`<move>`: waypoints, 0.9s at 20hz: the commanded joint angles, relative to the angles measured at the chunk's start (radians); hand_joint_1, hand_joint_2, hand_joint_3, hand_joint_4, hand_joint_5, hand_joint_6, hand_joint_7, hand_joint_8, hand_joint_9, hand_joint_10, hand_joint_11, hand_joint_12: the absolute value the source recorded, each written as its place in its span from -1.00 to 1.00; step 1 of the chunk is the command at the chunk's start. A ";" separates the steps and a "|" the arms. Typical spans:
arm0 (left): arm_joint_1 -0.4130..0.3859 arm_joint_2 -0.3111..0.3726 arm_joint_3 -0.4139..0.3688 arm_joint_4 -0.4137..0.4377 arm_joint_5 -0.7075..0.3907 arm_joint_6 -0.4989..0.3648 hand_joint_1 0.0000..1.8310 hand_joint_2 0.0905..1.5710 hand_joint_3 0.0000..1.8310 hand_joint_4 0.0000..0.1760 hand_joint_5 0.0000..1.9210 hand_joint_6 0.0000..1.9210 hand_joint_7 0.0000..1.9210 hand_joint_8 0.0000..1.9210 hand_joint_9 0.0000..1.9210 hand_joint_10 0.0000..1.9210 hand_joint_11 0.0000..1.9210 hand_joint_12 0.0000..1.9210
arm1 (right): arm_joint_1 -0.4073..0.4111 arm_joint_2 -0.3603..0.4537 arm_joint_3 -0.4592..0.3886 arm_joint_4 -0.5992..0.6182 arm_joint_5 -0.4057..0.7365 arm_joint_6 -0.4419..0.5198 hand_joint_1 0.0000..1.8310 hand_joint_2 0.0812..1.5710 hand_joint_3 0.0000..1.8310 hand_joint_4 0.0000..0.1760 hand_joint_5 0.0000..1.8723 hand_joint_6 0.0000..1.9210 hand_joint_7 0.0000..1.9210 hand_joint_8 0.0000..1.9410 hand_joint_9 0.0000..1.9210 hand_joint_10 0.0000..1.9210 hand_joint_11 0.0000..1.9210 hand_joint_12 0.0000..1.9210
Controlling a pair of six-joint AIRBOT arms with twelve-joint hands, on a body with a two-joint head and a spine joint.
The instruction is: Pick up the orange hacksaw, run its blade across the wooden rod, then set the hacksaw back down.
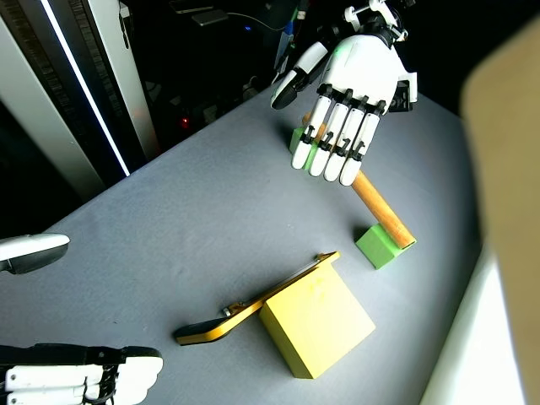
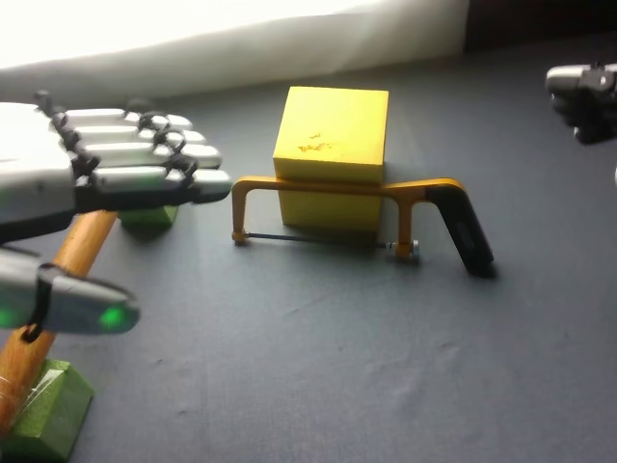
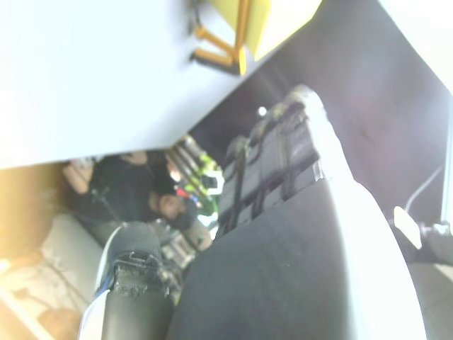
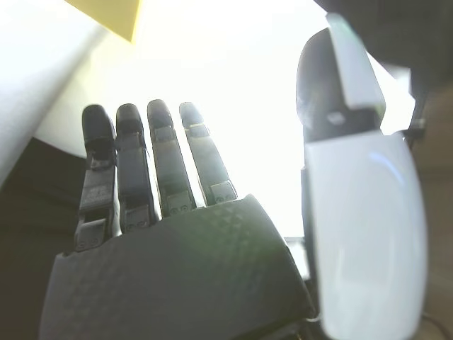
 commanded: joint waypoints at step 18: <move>0.016 0.239 -0.143 0.259 0.111 -0.103 -1.00 0.62 -1.00 -1.00 -0.91 -0.99 -0.91 -0.99 -0.92 -0.99 -0.99 -0.95 | -0.210 -0.280 0.340 0.235 0.352 0.098 -0.15 0.29 -1.00 -1.00 -0.78 -1.00 -0.81 -1.00 -0.80 -1.00 -1.00 -0.25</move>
